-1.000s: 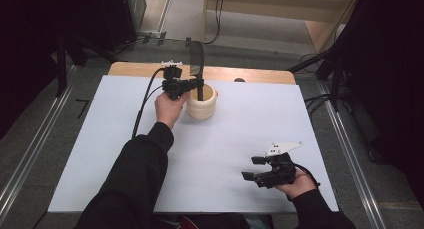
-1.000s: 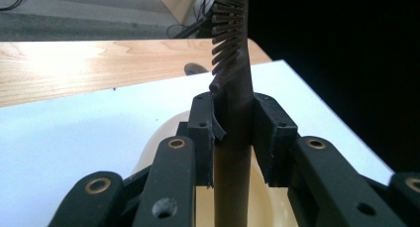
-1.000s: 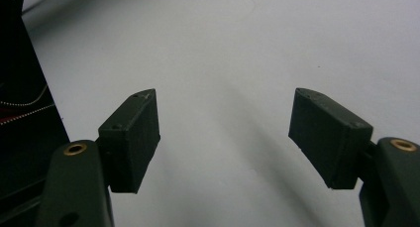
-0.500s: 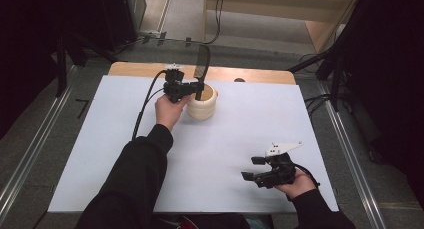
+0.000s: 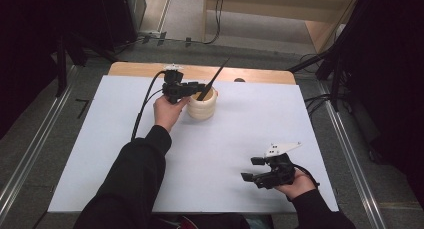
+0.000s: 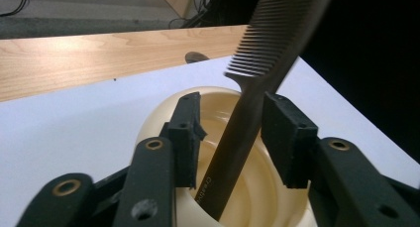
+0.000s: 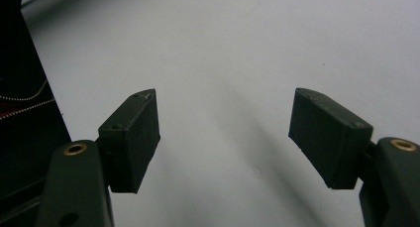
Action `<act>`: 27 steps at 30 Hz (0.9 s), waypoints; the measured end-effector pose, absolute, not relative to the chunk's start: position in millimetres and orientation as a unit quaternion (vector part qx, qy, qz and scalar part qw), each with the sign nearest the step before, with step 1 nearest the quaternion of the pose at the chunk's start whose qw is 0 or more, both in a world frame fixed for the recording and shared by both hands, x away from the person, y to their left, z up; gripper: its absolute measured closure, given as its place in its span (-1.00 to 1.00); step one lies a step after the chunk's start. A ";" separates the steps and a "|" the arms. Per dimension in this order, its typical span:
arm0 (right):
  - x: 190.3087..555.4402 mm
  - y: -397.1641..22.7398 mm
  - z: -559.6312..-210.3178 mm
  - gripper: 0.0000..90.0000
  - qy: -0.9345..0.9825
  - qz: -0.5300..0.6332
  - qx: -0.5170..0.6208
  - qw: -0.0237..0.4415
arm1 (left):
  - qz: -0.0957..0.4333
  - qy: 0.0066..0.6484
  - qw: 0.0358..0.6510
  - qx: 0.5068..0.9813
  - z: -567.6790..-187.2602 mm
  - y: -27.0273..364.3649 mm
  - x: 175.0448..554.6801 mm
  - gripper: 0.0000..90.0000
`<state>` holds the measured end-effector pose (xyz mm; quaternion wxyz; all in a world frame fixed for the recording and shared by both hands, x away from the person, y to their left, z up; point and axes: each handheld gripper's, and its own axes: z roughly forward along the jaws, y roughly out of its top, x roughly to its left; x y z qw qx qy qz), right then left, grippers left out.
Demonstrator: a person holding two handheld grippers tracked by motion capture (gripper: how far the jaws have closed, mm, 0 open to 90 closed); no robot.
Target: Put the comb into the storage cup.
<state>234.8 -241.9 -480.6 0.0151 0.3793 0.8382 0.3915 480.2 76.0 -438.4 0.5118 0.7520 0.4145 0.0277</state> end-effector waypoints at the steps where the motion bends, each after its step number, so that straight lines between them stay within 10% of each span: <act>1: 234.9 -241.8 -480.8 -0.43 0.838 0.391 0.379 0.016 | 0.025 0.416 0.513 0.751 -438.0 76.4 479.9 0.23; 27: 233.5 -240.6 -483.4 -0.43 0.843 0.379 0.381 0.014 | -0.057 0.424 0.527 0.735 -424.9 117.6 450.3 -0.16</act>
